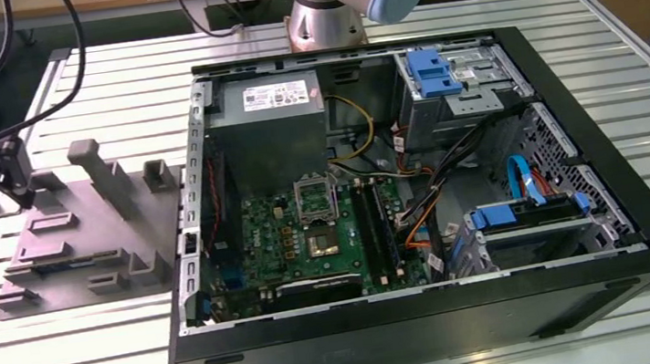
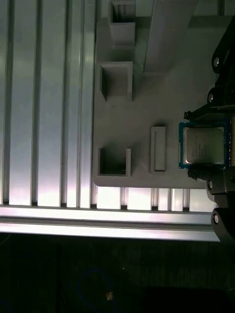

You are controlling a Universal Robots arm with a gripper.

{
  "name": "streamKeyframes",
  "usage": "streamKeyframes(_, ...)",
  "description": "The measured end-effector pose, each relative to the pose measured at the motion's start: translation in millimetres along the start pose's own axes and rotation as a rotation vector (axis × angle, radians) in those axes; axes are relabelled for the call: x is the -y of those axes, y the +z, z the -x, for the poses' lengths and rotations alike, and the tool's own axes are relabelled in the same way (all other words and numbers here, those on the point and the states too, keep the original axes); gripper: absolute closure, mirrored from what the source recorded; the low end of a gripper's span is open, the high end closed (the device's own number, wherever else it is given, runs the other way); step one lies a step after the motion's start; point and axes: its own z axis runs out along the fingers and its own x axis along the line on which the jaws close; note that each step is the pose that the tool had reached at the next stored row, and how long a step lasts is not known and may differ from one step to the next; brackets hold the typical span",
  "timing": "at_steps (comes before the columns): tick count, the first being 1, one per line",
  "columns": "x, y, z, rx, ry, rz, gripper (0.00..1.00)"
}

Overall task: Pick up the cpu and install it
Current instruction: 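Pick up the cpu and move it towards the insertion slot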

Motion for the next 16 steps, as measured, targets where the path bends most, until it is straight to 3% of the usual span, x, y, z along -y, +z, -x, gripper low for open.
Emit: streamKeyframes(16,-0.8,-12.7,0.1,0.0000,0.000,0.0000,0.53)
